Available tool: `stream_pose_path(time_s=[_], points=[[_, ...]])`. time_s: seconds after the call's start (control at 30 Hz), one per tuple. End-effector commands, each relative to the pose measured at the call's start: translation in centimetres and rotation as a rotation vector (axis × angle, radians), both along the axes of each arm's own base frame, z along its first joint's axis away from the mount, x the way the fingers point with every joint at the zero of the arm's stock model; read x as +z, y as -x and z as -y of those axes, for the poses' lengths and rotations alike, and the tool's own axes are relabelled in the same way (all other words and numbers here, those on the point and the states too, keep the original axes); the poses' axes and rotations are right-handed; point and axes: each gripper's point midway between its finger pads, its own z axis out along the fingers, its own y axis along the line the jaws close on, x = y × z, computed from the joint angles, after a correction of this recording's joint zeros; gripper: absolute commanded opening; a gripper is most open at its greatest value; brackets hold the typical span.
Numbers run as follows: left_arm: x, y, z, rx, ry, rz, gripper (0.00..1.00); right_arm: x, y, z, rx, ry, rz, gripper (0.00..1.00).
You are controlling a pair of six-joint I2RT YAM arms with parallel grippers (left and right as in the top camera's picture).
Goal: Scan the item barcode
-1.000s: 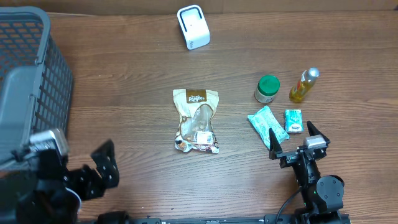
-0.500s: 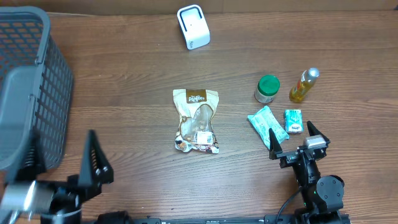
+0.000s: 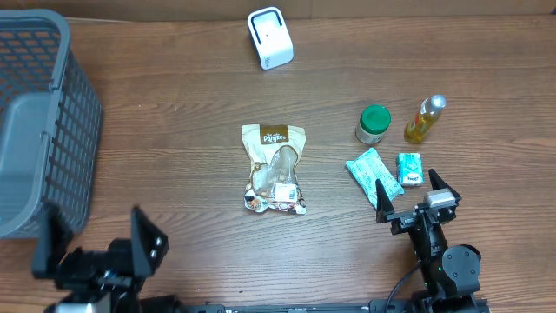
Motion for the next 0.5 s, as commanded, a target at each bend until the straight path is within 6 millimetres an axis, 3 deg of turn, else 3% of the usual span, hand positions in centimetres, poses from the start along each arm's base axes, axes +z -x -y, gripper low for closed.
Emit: stream_pose_path(time_s=[0.0, 0.13, 0.3, 0.47], points=[[-4.3, -2.9, -1.3, 0.064, 0.033, -0.095, 0.99, -0.2, 0.0, 0.1, -0.001, 0.0, 0.002, 1.0], [-8.7, -5.5, -2.5, 0.104, 0.076, -0.209, 1.0, -0.2, 0.0, 0.1, -0.001, 0.0, 0.002, 1.0], [-15.7, -9.0, -3.6, 0.148, 0.115, -0.486, 1.0, -0.2, 0.0, 0.1, -0.001, 0.0, 0.002, 1.0], [-21.7, -10.3, -3.8, 0.156, 0.122, -0.736, 0.99, -0.2, 0.0, 0.1, -0.001, 0.0, 0.002, 1.0]])
